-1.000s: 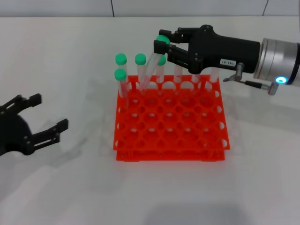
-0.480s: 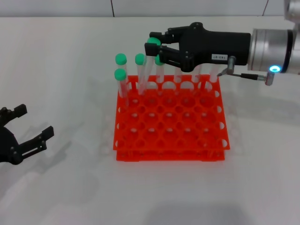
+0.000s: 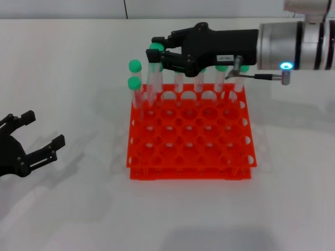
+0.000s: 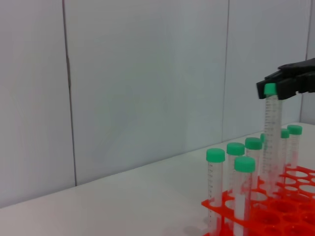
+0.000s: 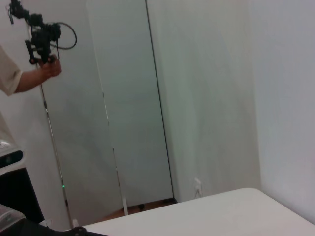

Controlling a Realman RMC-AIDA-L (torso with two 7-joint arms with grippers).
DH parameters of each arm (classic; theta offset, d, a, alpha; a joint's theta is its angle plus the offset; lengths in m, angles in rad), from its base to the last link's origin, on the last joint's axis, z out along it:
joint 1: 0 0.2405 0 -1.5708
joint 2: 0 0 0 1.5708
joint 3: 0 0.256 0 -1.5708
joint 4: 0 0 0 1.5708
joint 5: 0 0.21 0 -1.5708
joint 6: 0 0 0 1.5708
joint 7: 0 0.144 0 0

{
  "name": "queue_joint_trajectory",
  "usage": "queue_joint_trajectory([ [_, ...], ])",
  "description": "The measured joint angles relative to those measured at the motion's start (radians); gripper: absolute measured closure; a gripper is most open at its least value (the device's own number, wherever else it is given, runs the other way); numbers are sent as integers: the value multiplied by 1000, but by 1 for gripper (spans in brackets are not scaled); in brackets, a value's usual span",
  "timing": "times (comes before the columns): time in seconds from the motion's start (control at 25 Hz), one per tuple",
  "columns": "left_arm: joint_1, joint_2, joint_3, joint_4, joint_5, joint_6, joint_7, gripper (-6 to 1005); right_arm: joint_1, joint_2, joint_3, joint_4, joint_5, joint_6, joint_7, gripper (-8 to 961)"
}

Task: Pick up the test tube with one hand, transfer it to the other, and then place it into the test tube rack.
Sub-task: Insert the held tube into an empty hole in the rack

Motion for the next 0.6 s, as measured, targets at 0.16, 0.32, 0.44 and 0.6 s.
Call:
queue_joint_trajectory([
  [0.16,-3,0,0,-1,4,-8,-4,106,6,9,-2,-14,-25,33,2,697],
  [0.32,-5,0,0,-1,4,-8,-6,106,6,11,-7,-19,-33,50,4,697],
  [0.44,-5,0,0,-1,2,-8,-6,106,7,12,-7,-19,-43,61,4,697],
  [0.6,-6,0,0,-1,1,-10,-6,106,6,13,-8,-19,-56,76,4,696],
])
